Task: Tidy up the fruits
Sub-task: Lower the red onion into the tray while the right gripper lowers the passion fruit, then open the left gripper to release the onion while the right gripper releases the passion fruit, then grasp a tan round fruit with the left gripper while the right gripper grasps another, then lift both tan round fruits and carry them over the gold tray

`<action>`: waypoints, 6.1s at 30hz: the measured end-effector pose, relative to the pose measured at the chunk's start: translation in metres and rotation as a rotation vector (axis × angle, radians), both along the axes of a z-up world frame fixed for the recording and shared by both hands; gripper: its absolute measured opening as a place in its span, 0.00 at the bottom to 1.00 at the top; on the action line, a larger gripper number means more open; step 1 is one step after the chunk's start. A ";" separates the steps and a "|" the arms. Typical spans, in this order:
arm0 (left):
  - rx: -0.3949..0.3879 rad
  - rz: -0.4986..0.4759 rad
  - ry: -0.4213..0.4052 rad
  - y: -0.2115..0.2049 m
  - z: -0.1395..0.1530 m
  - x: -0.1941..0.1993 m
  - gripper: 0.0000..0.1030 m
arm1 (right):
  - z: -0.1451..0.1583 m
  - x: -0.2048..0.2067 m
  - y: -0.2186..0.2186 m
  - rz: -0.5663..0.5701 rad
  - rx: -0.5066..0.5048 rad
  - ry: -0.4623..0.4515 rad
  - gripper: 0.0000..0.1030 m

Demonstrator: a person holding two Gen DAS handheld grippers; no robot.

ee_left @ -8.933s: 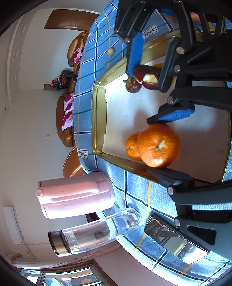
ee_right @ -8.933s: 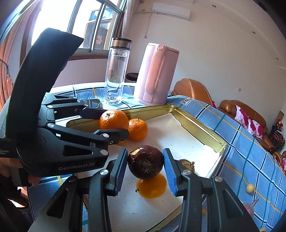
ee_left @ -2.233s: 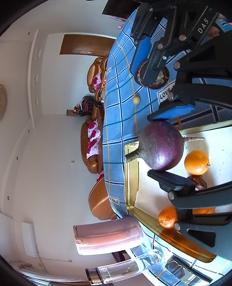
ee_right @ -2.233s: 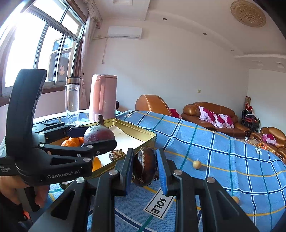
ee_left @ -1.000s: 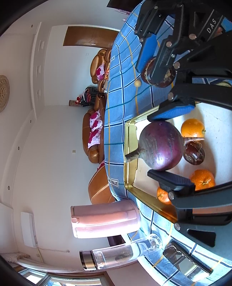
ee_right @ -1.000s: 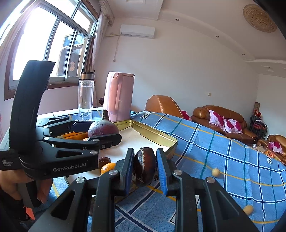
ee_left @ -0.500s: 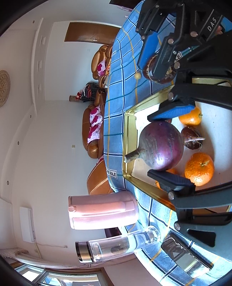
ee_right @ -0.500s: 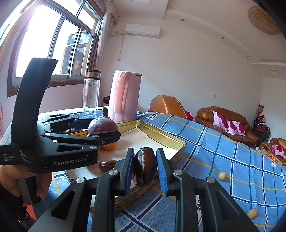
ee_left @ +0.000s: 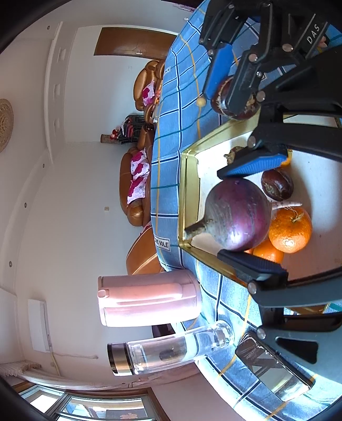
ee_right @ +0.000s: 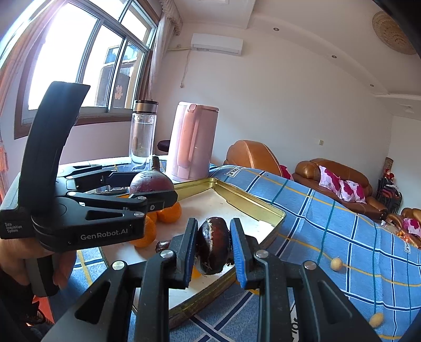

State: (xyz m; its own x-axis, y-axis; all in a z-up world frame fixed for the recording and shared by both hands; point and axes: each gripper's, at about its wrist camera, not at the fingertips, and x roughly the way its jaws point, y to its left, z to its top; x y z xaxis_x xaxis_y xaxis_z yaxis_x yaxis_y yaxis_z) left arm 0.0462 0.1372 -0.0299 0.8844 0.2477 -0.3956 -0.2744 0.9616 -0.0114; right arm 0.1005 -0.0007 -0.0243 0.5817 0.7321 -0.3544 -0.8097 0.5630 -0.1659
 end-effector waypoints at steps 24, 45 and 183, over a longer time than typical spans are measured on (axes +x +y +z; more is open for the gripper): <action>0.006 0.057 0.031 0.022 -0.002 -0.010 0.55 | -0.005 -0.004 0.022 0.075 -0.060 0.010 0.26; 0.022 0.069 0.089 0.026 -0.011 -0.012 0.55 | -0.012 -0.008 0.044 0.145 -0.168 0.030 0.26; 0.036 -0.353 0.072 -0.162 -0.001 0.074 0.26 | -0.003 0.080 -0.161 -0.404 0.050 0.171 0.31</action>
